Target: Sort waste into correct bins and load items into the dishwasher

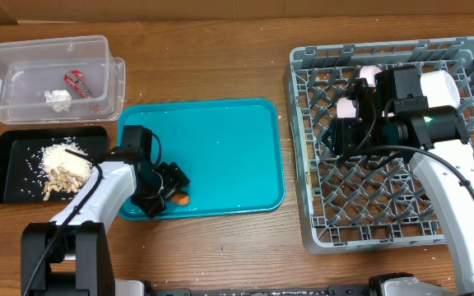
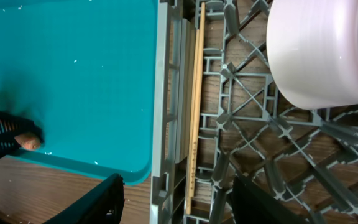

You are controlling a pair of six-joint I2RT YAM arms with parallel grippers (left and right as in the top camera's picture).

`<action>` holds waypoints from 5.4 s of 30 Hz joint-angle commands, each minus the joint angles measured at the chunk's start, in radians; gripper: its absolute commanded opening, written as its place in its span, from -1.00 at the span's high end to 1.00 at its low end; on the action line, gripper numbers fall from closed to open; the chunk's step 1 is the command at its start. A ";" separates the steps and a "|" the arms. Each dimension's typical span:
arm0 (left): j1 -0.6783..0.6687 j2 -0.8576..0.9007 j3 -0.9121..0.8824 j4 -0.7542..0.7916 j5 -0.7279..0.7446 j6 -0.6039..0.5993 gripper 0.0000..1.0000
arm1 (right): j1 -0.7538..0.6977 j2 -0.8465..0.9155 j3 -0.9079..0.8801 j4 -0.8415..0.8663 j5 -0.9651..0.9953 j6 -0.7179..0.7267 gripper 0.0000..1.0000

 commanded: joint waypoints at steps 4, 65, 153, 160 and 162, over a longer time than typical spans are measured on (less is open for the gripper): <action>-0.007 0.005 -0.024 0.029 -0.058 0.001 -0.22 | 0.003 -0.002 0.005 -0.008 0.010 0.001 -0.16; 0.432 0.198 0.432 -0.037 -0.465 0.238 0.90 | 0.003 -0.002 0.005 -0.063 0.010 0.001 -0.17; -0.264 -0.923 0.098 -0.317 -0.442 0.383 -1.00 | 0.004 -0.811 -0.498 0.238 0.219 0.082 -1.00; -0.264 -0.923 0.098 -0.317 -0.442 0.383 -0.99 | 0.004 -0.811 -0.498 0.154 0.218 0.083 -1.00; -0.264 -0.923 0.098 -0.317 -0.442 0.383 -1.00 | 0.002 -0.812 -0.498 0.140 0.220 0.081 -1.00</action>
